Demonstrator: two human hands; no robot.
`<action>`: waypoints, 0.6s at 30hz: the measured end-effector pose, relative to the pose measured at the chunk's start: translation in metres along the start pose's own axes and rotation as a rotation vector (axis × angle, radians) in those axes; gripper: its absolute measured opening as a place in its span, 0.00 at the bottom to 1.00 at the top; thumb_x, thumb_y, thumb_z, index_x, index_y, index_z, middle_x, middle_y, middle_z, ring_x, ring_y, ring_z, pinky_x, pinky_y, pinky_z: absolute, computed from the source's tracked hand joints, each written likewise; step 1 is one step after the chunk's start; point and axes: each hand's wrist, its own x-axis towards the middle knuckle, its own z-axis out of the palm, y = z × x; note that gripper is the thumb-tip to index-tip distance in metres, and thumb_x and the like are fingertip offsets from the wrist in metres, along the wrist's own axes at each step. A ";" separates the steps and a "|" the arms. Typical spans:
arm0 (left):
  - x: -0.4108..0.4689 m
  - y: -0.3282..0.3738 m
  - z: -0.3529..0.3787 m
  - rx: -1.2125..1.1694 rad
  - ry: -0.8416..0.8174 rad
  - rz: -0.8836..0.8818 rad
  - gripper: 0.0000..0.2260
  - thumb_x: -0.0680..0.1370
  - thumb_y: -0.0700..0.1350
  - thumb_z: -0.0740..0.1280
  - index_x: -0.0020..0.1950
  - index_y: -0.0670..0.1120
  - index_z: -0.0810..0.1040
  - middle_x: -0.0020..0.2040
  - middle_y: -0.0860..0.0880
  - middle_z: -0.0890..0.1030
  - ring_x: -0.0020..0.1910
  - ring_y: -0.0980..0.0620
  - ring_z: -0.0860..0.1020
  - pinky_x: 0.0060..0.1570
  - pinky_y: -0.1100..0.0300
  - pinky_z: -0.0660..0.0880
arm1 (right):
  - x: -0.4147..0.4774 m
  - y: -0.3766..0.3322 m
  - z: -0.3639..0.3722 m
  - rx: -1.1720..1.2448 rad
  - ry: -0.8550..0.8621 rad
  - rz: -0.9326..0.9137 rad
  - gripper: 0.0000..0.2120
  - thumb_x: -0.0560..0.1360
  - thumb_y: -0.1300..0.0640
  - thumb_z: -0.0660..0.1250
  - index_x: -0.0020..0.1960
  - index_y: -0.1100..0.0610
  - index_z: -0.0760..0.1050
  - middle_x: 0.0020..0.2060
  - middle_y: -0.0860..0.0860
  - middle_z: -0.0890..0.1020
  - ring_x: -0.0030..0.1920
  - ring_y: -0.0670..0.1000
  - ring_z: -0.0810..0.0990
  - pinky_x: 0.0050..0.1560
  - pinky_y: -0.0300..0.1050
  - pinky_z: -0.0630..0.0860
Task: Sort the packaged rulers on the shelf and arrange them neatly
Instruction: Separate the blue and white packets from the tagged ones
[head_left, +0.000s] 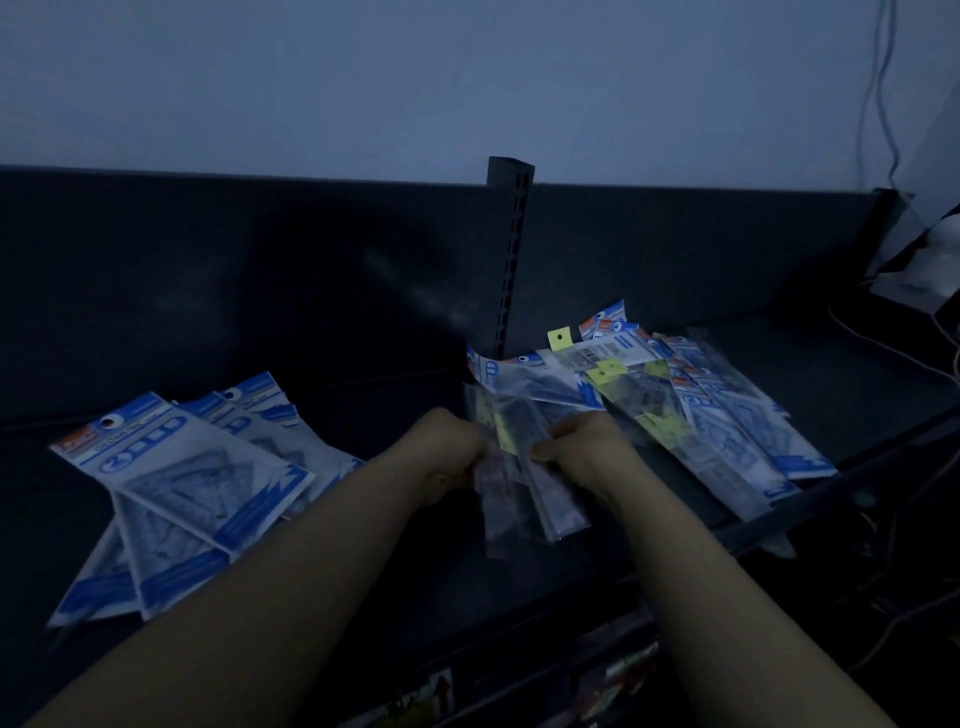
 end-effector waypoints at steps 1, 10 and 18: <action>-0.002 -0.001 -0.001 -0.013 -0.007 -0.005 0.08 0.71 0.27 0.64 0.48 0.33 0.79 0.40 0.38 0.80 0.32 0.46 0.79 0.30 0.58 0.79 | 0.000 0.001 0.000 0.027 -0.008 -0.007 0.11 0.69 0.64 0.74 0.50 0.63 0.78 0.40 0.58 0.81 0.32 0.50 0.76 0.33 0.38 0.73; -0.032 -0.007 -0.028 -0.077 0.047 0.070 0.03 0.75 0.35 0.68 0.46 0.36 0.80 0.43 0.39 0.82 0.39 0.46 0.80 0.40 0.55 0.80 | -0.013 -0.009 0.017 0.308 -0.172 -0.025 0.15 0.68 0.64 0.75 0.53 0.65 0.78 0.42 0.60 0.84 0.36 0.55 0.83 0.34 0.44 0.80; -0.059 -0.014 -0.063 0.032 0.271 0.176 0.09 0.76 0.44 0.70 0.51 0.39 0.79 0.47 0.40 0.83 0.45 0.44 0.81 0.44 0.52 0.80 | -0.034 -0.039 0.043 0.286 -0.284 -0.203 0.08 0.71 0.60 0.73 0.49 0.60 0.79 0.43 0.56 0.84 0.39 0.54 0.83 0.37 0.45 0.81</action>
